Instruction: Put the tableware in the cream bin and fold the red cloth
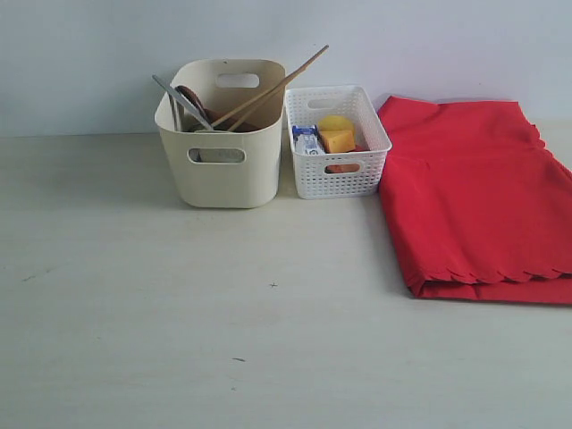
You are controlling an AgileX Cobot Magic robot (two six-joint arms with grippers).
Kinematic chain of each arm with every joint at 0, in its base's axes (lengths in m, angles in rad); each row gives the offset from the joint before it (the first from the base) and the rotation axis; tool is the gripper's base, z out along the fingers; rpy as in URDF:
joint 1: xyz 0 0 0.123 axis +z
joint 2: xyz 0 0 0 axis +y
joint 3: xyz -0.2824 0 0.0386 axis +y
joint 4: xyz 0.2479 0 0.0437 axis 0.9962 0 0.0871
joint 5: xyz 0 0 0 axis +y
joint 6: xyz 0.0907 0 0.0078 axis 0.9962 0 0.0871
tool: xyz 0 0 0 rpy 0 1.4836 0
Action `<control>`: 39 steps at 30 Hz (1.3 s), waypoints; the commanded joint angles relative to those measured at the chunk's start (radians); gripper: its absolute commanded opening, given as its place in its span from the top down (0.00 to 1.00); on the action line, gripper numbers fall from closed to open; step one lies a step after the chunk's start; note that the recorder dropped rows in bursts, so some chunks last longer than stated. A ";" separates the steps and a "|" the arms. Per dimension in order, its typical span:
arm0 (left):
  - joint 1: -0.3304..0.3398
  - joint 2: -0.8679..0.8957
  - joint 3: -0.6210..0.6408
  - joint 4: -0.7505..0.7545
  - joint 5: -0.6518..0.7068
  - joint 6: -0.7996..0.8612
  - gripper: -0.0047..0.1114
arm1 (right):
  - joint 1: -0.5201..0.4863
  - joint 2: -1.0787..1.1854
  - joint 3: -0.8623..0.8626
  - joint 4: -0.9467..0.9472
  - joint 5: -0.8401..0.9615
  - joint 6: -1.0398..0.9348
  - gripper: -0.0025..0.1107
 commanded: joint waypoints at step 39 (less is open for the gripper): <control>0.002 -0.006 0.002 -0.005 -0.011 -0.005 0.96 | 0.107 -0.155 0.491 -0.045 -0.427 0.011 0.98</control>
